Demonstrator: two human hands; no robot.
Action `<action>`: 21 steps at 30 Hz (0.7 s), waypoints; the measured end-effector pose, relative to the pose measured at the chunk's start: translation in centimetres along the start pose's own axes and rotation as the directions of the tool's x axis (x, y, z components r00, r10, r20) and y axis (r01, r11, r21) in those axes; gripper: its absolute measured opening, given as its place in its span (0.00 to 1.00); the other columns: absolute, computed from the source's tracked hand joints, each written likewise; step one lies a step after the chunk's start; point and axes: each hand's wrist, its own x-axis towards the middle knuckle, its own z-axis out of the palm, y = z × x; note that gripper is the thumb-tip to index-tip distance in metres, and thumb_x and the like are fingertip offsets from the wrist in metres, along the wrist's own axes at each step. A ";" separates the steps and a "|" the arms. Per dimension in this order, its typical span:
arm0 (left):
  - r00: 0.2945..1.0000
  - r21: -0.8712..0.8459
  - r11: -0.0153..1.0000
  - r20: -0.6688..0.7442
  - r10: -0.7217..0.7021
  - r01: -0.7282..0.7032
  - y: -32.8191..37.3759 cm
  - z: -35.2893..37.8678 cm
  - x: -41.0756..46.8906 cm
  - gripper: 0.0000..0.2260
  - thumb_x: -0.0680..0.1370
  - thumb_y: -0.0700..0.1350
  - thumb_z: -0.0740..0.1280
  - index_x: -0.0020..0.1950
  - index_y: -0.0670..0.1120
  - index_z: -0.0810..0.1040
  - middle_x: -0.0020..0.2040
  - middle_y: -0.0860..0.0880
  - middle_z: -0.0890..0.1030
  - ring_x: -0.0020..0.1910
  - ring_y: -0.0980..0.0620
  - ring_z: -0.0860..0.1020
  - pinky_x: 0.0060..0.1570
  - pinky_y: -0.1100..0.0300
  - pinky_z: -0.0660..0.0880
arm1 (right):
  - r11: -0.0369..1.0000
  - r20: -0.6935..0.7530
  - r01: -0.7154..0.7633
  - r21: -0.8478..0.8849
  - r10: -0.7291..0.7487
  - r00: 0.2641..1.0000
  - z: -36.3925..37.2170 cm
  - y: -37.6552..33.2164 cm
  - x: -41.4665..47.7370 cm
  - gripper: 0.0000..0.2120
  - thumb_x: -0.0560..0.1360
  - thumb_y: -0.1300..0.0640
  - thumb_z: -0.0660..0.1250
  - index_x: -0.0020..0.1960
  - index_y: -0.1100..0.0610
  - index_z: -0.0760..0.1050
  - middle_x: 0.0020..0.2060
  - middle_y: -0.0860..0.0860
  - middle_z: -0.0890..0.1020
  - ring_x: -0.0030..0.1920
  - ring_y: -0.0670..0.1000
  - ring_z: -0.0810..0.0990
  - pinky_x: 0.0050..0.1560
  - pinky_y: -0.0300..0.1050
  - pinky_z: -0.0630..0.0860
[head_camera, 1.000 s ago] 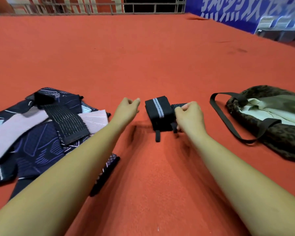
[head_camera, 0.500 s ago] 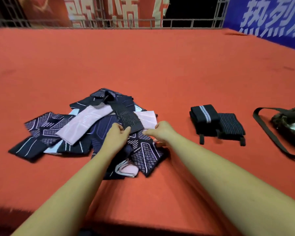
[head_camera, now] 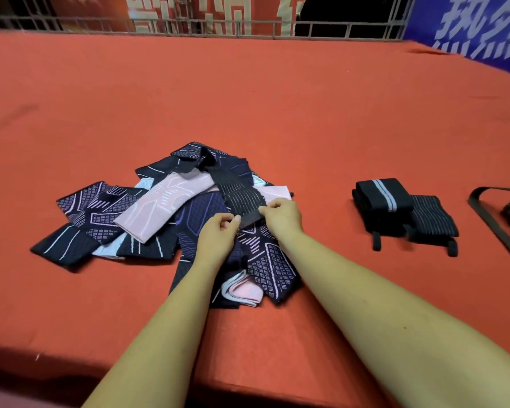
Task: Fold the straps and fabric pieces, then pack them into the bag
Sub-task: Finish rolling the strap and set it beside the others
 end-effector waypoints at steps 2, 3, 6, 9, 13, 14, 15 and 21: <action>1.000 0.024 1.000 0.001 0.008 -0.008 0.1 0.1 0.0 0.11 0.81 0.54 0.63 0.51 0.48 0.79 0.48 0.50 0.80 0.48 0.53 0.77 0.46 0.59 0.67 | 0.994 0.040 0.092 0.050 -0.094 0.995 -0.5 -0.7 -0.4 0.10 0.72 0.58 0.67 0.35 0.52 0.68 0.33 0.49 0.74 0.38 0.52 0.73 0.45 0.51 0.75; 1.000 0.039 0.999 0.006 0.007 -0.007 0.1 0.2 -0.1 0.13 0.82 0.55 0.61 0.49 0.47 0.80 0.49 0.49 0.81 0.49 0.52 0.77 0.47 0.58 0.67 | 0.988 0.067 0.126 0.089 -0.132 0.989 -1.1 -0.9 -0.7 0.09 0.71 0.57 0.65 0.35 0.50 0.67 0.33 0.49 0.73 0.38 0.53 0.74 0.48 0.56 0.78; 0.998 -0.040 0.998 0.021 -0.051 0.052 0.8 -0.1 -0.4 0.19 0.83 0.57 0.56 0.51 0.45 0.80 0.51 0.48 0.80 0.52 0.50 0.76 0.51 0.56 0.66 | 0.962 0.096 0.224 0.157 -0.241 0.966 -3.9 -1.6 -2.4 0.08 0.69 0.56 0.62 0.34 0.49 0.65 0.32 0.51 0.71 0.36 0.52 0.72 0.45 0.60 0.80; 0.993 -0.149 0.982 0.011 -0.117 0.117 1.5 -0.6 -1.1 0.20 0.83 0.58 0.55 0.53 0.46 0.79 0.48 0.51 0.79 0.54 0.49 0.77 0.52 0.56 0.67 | 0.933 0.155 0.347 0.101 -0.359 0.920 -8.1 -2.2 -4.4 0.12 0.73 0.64 0.63 0.35 0.53 0.65 0.30 0.49 0.68 0.33 0.49 0.66 0.36 0.47 0.68; 0.996 -0.232 0.971 -0.054 -0.070 0.056 2.8 -1.4 -2.4 0.23 0.76 0.66 0.62 0.56 0.48 0.73 0.51 0.49 0.78 0.58 0.46 0.77 0.61 0.49 0.72 | 0.886 0.291 0.457 -0.078 -0.418 0.861 -14.5 -4.0 -7.1 0.09 0.73 0.65 0.66 0.38 0.56 0.68 0.30 0.49 0.69 0.31 0.46 0.66 0.33 0.42 0.63; 0.996 -0.193 0.980 -0.083 0.030 -0.045 3.6 -1.7 -3.0 0.25 0.73 0.68 0.63 0.58 0.49 0.73 0.55 0.48 0.76 0.60 0.47 0.76 0.65 0.49 0.71 | 0.875 0.325 0.472 -0.111 -0.417 0.849 -16.1 -4.8 -7.8 0.09 0.73 0.64 0.66 0.38 0.56 0.69 0.29 0.48 0.70 0.30 0.45 0.66 0.32 0.40 0.64; 0.980 -0.121 0.975 -0.091 0.178 -0.188 4.6 -2.0 -3.6 0.27 0.71 0.68 0.64 0.61 0.50 0.73 0.59 0.49 0.74 0.63 0.49 0.73 0.68 0.51 0.68 | 0.860 0.366 0.491 -0.140 -0.416 0.832 -17.5 -5.5 -8.3 0.09 0.73 0.64 0.67 0.39 0.56 0.69 0.29 0.49 0.72 0.29 0.44 0.67 0.31 0.40 0.64; 0.612 -0.227 0.847 0.606 0.509 -0.480 14.8 -3.4 -8.7 0.28 0.72 0.56 0.72 0.71 0.59 0.69 0.74 0.61 0.68 0.76 0.63 0.59 0.73 0.62 0.57 | 0.841 0.629 0.529 -0.115 -0.350 0.694 -24.0 -10.4 -11.9 0.02 0.78 0.64 0.66 0.50 0.62 0.74 0.38 0.54 0.81 0.33 0.48 0.77 0.30 0.39 0.73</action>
